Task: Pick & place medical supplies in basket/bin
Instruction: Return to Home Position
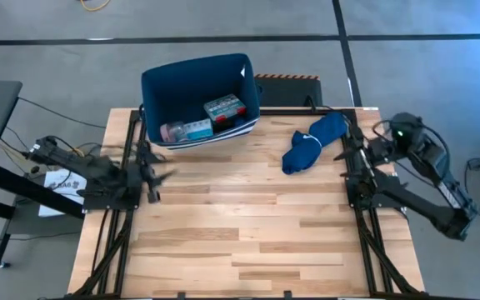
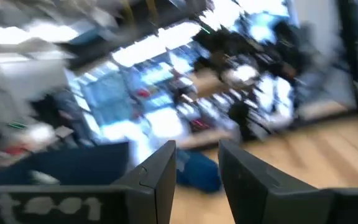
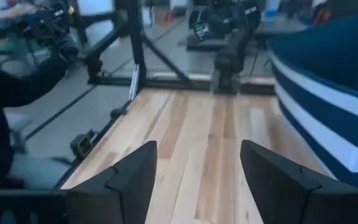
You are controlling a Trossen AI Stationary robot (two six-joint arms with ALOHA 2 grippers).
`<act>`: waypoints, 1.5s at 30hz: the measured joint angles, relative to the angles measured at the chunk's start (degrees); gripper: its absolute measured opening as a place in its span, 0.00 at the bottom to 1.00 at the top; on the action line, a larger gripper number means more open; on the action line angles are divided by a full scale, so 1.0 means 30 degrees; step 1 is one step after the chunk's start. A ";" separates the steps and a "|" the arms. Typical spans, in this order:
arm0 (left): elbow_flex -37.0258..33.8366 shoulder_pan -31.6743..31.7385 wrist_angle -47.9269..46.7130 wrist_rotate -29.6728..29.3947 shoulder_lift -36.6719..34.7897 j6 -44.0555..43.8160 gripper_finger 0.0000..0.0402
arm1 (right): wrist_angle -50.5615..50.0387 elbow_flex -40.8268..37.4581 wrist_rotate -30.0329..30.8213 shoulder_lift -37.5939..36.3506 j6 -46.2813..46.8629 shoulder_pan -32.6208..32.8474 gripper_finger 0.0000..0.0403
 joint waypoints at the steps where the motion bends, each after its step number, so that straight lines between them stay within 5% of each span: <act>1: 0.0284 0.0076 0.0095 -0.0339 -0.0609 0.0661 0.28 | 0.0406 -0.0430 -0.0003 -0.0687 0.0513 -0.0144 0.56; 4: 0.0933 0.0310 -0.0009 -0.0303 -0.2608 0.1554 0.28 | 0.2262 -0.2054 0.1044 -0.2538 0.2472 -0.0691 0.56; 10: -0.0876 0.0572 -0.1404 0.0423 -0.5206 -0.2335 0.28 | 0.5794 -0.4812 0.6690 -0.5497 0.6371 -0.1509 0.56; 21: -0.6468 0.0958 0.6953 -0.0408 -0.5370 -0.0314 0.28 | 1.0985 -0.8334 0.7866 -0.7223 0.9899 -0.1555 0.56; 27: -0.6467 0.2684 0.5224 0.1678 -0.4956 -0.2391 0.28 | 1.4198 -1.0521 0.7784 -0.7201 1.0933 -0.0997 0.56; 32: -0.6477 0.4811 0.6127 0.0963 -0.4631 -0.2234 0.28 | 1.8557 -1.3326 0.7333 -0.7193 1.2975 0.0509 0.56; 38: -0.6477 0.5995 0.3391 0.0940 -0.4631 -0.6115 0.28 | 2.1630 -1.5658 0.7577 -0.7183 1.3535 0.3267 0.56; 45: -0.6484 0.6080 -0.1486 -0.1618 -0.4624 -1.1498 0.28 | 2.1012 -1.5671 1.1022 -0.7165 1.2110 0.6112 0.56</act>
